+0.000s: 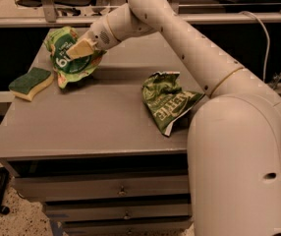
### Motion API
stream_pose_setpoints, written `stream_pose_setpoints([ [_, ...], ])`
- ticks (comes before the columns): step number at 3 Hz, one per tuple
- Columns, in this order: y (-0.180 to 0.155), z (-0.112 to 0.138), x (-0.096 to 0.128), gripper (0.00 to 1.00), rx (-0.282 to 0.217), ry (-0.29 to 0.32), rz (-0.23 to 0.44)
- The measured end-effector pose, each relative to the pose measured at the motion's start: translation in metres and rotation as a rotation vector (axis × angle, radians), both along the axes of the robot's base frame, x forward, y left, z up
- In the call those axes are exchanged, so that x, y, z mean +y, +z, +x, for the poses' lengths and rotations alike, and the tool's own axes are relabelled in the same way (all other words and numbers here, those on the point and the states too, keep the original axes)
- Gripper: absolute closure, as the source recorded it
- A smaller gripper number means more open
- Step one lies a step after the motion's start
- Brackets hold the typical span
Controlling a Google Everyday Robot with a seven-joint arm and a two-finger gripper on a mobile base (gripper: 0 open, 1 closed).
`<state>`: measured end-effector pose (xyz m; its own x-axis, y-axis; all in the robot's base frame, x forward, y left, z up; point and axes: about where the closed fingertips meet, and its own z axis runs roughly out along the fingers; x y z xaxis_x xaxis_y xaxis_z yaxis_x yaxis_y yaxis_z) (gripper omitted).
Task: Move green rice chip bag near sponge
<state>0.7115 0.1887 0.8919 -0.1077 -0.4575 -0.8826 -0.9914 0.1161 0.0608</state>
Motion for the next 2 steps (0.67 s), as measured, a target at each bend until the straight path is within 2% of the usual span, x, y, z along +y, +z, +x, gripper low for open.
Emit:
stream_pose_setpoints([
  [1,-0.0009,-0.0009,0.0029,0.13,0.002,0.005,0.002],
  [2,0.0016,-0.0029,0.003,0.0,0.006,0.004,0.012],
])
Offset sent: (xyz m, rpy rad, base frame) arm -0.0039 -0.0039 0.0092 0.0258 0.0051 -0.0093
